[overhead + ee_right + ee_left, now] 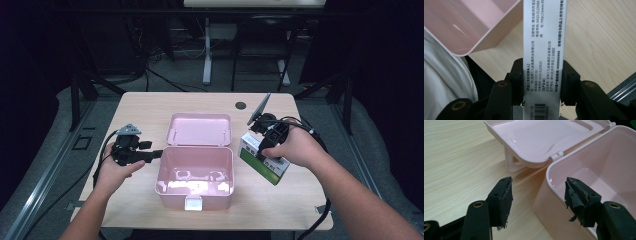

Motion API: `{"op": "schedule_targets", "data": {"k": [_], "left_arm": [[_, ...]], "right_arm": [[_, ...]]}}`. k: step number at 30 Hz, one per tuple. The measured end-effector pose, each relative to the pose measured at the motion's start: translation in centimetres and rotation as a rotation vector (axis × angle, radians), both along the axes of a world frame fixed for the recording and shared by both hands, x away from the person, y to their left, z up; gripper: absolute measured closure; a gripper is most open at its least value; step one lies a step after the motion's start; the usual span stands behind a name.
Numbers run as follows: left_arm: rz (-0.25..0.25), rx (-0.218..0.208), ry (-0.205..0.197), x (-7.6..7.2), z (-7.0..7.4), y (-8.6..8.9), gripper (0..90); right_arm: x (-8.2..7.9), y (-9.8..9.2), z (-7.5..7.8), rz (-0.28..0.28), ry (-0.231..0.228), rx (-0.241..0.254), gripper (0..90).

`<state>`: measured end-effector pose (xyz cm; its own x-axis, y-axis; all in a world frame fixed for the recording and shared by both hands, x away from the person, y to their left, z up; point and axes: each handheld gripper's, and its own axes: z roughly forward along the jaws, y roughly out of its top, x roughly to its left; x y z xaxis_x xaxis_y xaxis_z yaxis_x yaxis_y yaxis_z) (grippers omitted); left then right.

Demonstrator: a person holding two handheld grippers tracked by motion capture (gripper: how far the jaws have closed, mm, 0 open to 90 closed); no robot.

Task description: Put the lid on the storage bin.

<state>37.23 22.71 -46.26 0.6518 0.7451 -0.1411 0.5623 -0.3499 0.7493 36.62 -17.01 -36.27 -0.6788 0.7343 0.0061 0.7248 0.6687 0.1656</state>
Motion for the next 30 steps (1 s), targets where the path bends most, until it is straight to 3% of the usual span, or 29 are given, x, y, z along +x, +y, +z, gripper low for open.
{"op": "schedule_targets", "data": {"k": [16, 30], "left_arm": [[0.004, -0.005, 0.005, 0.0, -0.1, 0.1, 39.0], [0.006, -0.01, 0.005, 0.1, -0.2, 0.1, 39.0]], "right_arm": [[-0.6, 2.2, 1.4, 0.073, -0.022, -0.003, 61.6], [-1.1, 6.0, 1.6, 0.18, -0.012, -0.007, 61.6]]}}
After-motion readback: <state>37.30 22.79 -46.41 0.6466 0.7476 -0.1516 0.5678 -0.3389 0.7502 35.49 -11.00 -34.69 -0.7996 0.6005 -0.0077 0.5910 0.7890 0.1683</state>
